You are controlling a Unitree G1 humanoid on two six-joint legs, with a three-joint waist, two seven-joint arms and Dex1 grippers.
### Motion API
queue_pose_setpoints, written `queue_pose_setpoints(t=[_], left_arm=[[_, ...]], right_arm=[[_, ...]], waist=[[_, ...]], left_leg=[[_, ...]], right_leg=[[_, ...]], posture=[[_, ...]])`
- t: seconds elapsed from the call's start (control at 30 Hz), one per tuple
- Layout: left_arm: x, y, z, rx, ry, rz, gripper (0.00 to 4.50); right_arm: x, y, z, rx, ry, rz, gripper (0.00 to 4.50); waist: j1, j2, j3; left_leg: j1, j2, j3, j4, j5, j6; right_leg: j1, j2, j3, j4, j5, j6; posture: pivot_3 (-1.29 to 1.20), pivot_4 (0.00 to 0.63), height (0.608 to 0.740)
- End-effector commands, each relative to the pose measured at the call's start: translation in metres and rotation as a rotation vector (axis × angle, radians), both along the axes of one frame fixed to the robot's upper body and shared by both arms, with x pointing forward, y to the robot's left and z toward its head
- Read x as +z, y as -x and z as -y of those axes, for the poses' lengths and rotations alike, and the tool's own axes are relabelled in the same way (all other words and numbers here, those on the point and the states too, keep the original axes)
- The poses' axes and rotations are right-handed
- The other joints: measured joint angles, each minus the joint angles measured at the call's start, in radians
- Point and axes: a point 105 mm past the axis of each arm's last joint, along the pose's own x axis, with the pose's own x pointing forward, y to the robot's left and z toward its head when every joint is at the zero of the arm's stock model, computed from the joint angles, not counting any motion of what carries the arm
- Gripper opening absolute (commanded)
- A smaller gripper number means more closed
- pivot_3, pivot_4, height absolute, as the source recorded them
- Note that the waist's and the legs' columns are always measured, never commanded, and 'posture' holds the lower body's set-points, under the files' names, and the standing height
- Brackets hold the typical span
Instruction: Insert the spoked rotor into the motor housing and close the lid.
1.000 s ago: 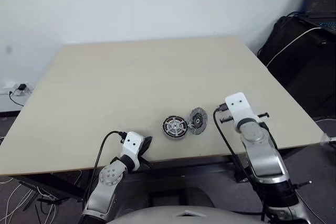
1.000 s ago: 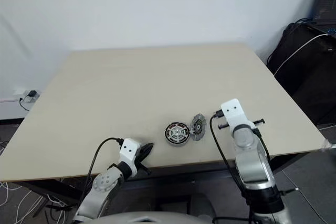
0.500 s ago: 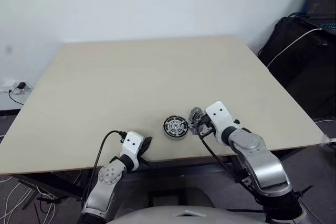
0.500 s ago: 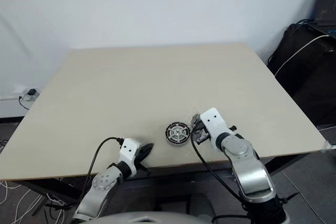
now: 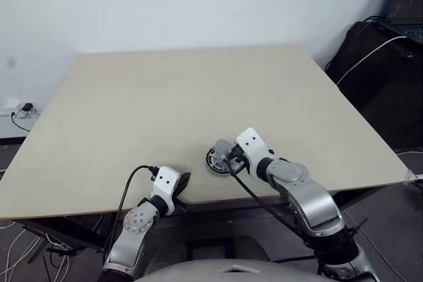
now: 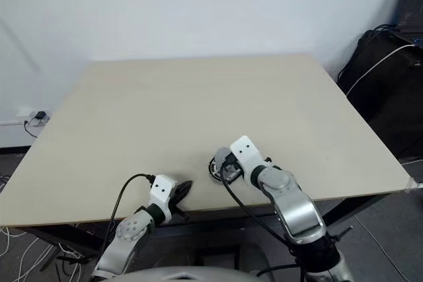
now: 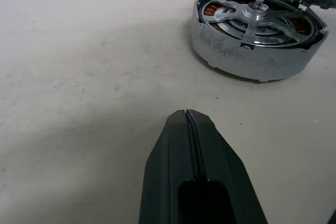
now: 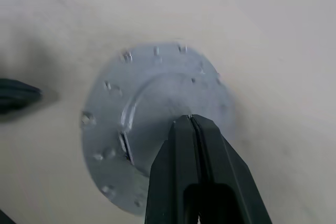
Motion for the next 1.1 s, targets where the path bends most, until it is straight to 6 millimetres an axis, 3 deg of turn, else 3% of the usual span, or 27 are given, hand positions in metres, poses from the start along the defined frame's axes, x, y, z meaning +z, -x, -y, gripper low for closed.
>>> queue_pose_setpoints(t=[0.03,0.27,0.6,0.73,0.9,1.07,1.1], left_arm=[[0.018,-0.006,0.002,-0.001,0.013,0.062,0.00],[0.019,-0.006,0.000,0.005,0.008,0.061,0.00],[0.015,-0.008,-0.003,0.013,0.003,0.060,0.00],[0.016,-0.009,-0.002,0.011,0.004,0.063,0.00],[0.021,-0.009,0.002,0.002,0.008,0.068,0.00],[0.027,-0.010,0.007,-0.008,0.015,0.073,0.00],[0.028,-0.010,0.008,-0.010,0.015,0.074,0.00]], right_arm=[[0.007,-0.009,-0.008,0.016,-0.020,0.042,0.04],[-0.012,-0.019,-0.017,0.023,-0.033,-0.010,0.04],[-0.040,-0.015,-0.012,0.002,-0.018,-0.120,0.04],[-0.024,-0.016,-0.015,0.013,-0.097,-0.057,0.04],[0.016,-0.024,-0.010,0.024,-0.216,0.201,0.04],[0.016,-0.014,-0.002,0.140,-0.185,0.252,0.04],[0.013,-0.012,-0.001,0.165,-0.169,0.249,0.42]], waist=[[0.002,0.000,0.000],[0.003,0.000,0.000],[0.005,0.001,-0.005],[0.008,0.002,-0.007],[0.009,0.003,-0.006],[0.010,0.002,-0.006],[0.011,0.002,-0.006]], left_leg=[[0.000,0.000,0.000,0.000,0.000,0.000],[0.001,0.000,0.000,0.000,0.000,0.000],[0.004,0.000,0.000,0.000,0.000,0.001],[0.004,0.000,0.000,0.000,0.000,0.001],[0.003,0.000,0.001,0.000,0.000,0.001],[0.002,0.000,0.001,0.000,-0.001,0.001],[0.003,0.000,0.001,0.000,-0.001,0.002]], right_leg=[[0.000,0.000,0.000,0.000,0.000,0.000],[0.000,0.000,0.000,-0.001,0.000,0.000],[0.002,0.000,0.000,-0.001,0.000,0.000],[0.003,0.000,0.000,-0.001,0.000,0.000],[0.002,0.001,0.000,-0.001,0.000,0.000],[0.002,0.001,0.000,-0.002,0.001,0.001],[0.002,0.001,0.000,-0.002,0.001,0.001]], posture=[[0.00,0.000,0.740],[0.00,0.000,0.740],[0.00,0.000,0.740],[0.00,0.000,0.740],[0.00,0.000,0.740],[0.00,0.000,0.740],[0.00,0.000,0.740]])
